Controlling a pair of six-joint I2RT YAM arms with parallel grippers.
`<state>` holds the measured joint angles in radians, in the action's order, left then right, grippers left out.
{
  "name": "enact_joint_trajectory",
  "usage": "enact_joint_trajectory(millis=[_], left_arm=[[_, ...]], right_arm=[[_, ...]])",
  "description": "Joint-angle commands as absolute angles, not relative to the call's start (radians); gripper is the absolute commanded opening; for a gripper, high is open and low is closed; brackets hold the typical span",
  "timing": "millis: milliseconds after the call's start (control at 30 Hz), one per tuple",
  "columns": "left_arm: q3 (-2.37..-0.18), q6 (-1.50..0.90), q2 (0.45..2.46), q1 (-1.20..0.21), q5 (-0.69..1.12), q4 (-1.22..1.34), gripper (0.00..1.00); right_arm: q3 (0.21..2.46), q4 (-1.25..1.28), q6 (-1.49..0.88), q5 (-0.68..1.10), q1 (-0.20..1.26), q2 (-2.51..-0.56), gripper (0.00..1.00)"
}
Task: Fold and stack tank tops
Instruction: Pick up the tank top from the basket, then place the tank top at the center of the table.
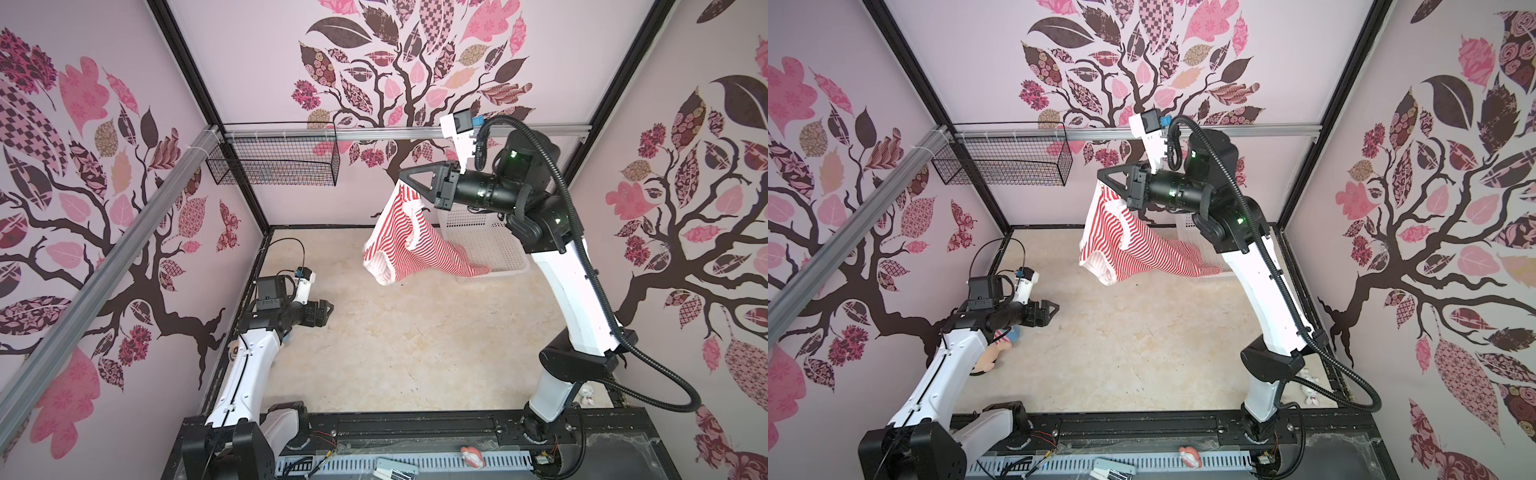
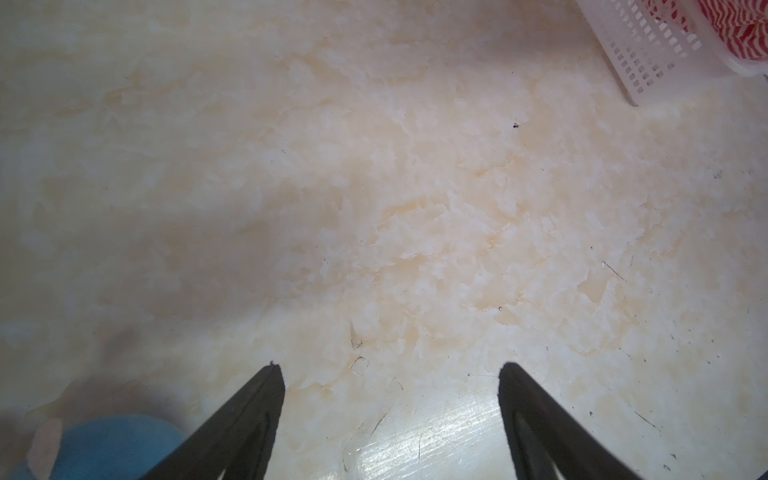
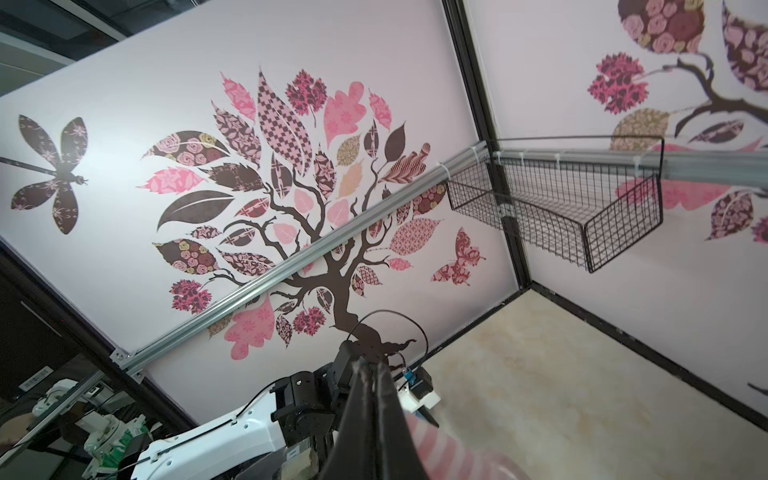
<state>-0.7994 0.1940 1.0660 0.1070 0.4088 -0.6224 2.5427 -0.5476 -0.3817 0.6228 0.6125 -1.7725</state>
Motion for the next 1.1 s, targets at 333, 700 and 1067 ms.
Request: enact_joint_trajectory(millis=[333, 700, 1067], left_arm=[[-0.822, 0.167, 1.063, 0.112, 0.357, -0.568, 0.86], [-0.783, 0.176, 1.092, 0.112, 0.357, -0.526, 0.86], [-0.766, 0.178, 1.107, 0.113, 0.361, -0.497, 0.86]], right_arm=[[2.428, -0.162, -0.665, 0.882, 0.606, -1.543, 0.0], [1.922, 0.052, -0.698, 0.95, 0.591, -1.608, 0.0], [1.961, 0.235, -0.855, 0.983, 0.36, -2.044, 0.0]])
